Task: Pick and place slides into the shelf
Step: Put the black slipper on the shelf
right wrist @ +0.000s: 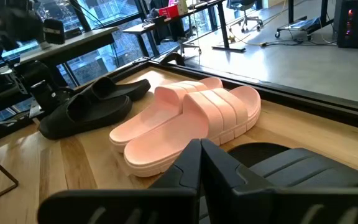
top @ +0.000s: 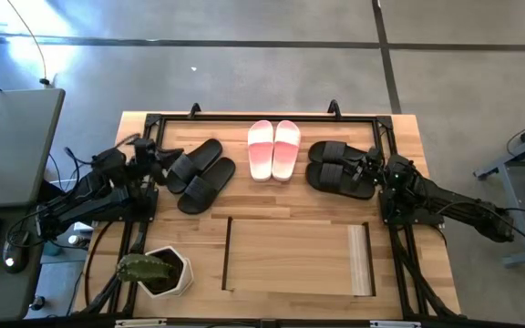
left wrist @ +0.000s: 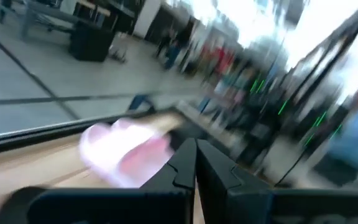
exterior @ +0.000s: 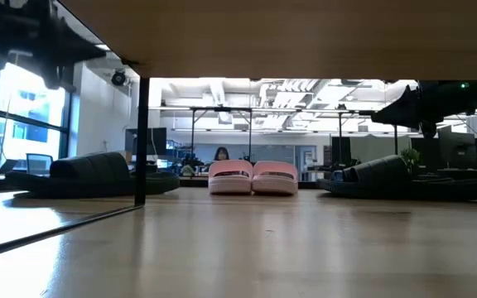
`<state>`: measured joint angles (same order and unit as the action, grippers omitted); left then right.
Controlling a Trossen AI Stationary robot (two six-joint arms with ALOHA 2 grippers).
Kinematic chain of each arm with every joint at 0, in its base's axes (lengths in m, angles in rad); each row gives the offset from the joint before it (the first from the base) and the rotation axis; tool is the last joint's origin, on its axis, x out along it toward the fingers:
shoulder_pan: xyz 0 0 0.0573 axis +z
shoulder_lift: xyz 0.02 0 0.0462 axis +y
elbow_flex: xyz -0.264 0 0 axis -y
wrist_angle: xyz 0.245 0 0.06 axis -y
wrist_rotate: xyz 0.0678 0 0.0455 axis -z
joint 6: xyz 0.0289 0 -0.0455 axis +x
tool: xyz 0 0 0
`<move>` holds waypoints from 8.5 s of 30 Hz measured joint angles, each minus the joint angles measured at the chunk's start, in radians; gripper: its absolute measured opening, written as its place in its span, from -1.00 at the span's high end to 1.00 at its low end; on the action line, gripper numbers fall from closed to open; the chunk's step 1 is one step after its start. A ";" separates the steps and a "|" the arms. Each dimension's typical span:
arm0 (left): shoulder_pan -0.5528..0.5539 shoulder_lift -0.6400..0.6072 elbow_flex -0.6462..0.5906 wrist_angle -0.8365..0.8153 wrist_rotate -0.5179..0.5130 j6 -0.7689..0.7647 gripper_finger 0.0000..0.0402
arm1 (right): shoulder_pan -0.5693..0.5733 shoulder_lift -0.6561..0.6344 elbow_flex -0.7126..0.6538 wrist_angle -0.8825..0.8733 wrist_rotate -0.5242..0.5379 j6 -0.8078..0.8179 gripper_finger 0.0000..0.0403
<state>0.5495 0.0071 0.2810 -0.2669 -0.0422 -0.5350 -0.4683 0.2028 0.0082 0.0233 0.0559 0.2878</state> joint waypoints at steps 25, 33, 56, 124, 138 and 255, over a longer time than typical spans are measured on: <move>0.000 0.377 0.389 0.258 -0.147 -0.306 1.00 | 0.000 0.000 0.000 0.000 -0.009 0.543 1.00; 0.000 0.652 0.687 -0.247 -0.231 -0.385 1.00 | 0.000 -0.001 0.062 0.022 -0.096 0.603 1.00; 0.001 0.746 0.739 -0.385 -0.064 -0.336 1.00 | -0.003 0.386 1.088 -1.140 0.235 0.438 0.35; 0.000 0.763 0.738 -0.388 0.087 -0.150 1.00 | -0.686 1.106 0.611 -0.525 -0.632 0.393 0.32; 0.000 0.763 0.738 -0.388 0.083 -0.150 1.00 | -0.669 1.139 0.611 -0.418 -0.586 0.388 0.43; 0.000 0.764 0.738 -0.521 0.121 0.087 1.00 | 1.226 1.446 1.460 -0.654 1.052 2.050 1.00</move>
<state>0.5495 0.7708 1.0191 -0.7883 0.0792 -0.4484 0.7578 1.6485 1.4684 -0.6308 1.1080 2.3382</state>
